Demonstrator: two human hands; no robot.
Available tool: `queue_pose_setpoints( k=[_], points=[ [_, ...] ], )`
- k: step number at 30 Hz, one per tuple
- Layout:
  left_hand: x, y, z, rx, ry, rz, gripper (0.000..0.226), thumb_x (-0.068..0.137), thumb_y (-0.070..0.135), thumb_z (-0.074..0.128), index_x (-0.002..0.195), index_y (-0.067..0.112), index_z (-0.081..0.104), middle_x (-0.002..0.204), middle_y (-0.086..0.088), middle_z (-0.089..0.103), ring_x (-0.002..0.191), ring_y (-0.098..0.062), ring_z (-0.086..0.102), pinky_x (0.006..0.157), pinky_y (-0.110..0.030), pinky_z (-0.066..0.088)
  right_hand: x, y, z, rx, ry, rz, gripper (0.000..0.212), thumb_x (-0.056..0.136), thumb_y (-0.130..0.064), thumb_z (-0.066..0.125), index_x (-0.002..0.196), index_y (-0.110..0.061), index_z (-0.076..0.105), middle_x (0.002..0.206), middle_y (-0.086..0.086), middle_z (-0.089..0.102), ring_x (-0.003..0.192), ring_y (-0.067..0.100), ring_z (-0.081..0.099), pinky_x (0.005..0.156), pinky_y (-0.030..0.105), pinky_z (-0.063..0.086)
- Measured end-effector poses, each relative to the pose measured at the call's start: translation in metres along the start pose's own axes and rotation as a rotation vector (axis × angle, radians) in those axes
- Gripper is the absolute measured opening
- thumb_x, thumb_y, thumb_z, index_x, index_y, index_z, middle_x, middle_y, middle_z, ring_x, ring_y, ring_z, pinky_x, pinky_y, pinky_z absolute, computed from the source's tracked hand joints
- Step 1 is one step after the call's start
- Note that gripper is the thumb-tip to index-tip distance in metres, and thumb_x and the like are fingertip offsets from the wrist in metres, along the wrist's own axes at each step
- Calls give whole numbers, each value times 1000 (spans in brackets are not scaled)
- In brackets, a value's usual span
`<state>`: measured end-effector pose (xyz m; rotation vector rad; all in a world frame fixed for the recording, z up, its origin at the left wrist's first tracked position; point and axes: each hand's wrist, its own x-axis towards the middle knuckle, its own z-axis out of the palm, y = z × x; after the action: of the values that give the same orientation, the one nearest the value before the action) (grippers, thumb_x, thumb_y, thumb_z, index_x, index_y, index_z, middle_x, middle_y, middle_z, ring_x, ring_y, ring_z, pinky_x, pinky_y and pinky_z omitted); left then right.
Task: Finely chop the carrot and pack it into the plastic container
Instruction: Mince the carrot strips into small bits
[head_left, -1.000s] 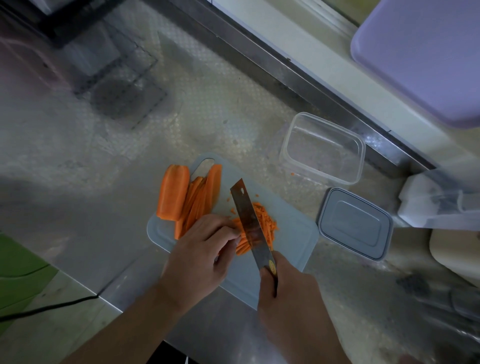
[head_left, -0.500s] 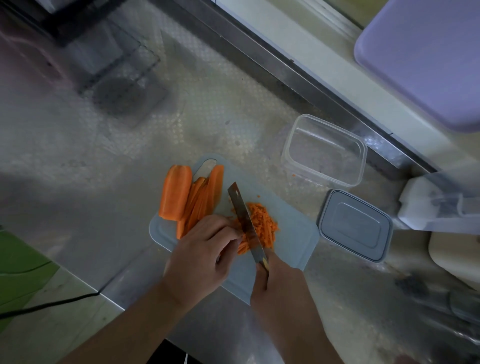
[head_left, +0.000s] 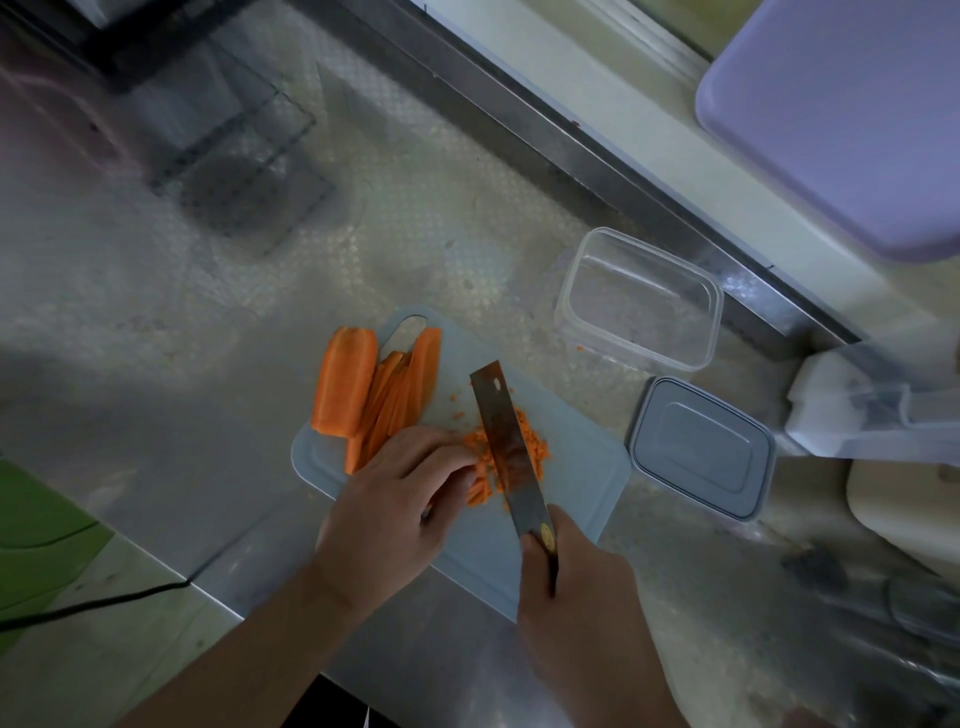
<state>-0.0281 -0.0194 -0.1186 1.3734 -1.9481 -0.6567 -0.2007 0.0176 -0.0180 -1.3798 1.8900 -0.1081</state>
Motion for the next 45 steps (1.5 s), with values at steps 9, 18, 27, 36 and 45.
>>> queue_pose_setpoints(
  k=[9, 18, 27, 36, 45],
  points=[
    [1, 1, -2, -26, 9, 18, 5, 96, 14, 74, 100, 11, 74, 110, 4, 67, 104, -13, 63, 93, -27, 52, -4, -6, -2, -10, -14, 14, 17, 105, -32, 43, 89, -38, 47, 57, 1, 50, 55, 5, 55, 49, 23, 41],
    [0, -1, 1, -32, 14, 15, 4, 95, 10, 76, 92, 9, 73, 102, 1, 67, 100, -17, 64, 87, -32, 53, -5, -10, -3, -89, -47, 27, 11, 105, -34, 40, 97, -39, 45, 66, -3, 54, 55, 10, 54, 53, 21, 43],
    [1, -3, 3, -31, 9, 7, 6, 95, 10, 77, 90, 8, 73, 97, 0, 66, 93, -18, 64, 83, -32, 52, 3, -16, 2, -219, -81, 30, 24, 106, -35, 35, 125, -37, 48, 79, -6, 59, 69, 11, 61, 57, 22, 45],
    [1, 0, 0, -22, -19, 19, 4, 94, 10, 76, 97, 10, 74, 107, 1, 67, 102, -17, 64, 89, -31, 52, 6, -2, 17, -79, -21, 38, 34, 106, -37, 36, 137, -44, 48, 70, -3, 60, 64, 11, 63, 58, 24, 51],
    [-1, -1, -1, -54, 7, -5, 9, 95, 11, 76, 103, 9, 74, 114, 2, 68, 108, -14, 64, 94, -28, 53, 1, -1, 7, -4, 14, 3, 18, 105, -30, 45, 94, -42, 52, 55, 2, 53, 52, 12, 57, 45, 27, 40]
  ],
)
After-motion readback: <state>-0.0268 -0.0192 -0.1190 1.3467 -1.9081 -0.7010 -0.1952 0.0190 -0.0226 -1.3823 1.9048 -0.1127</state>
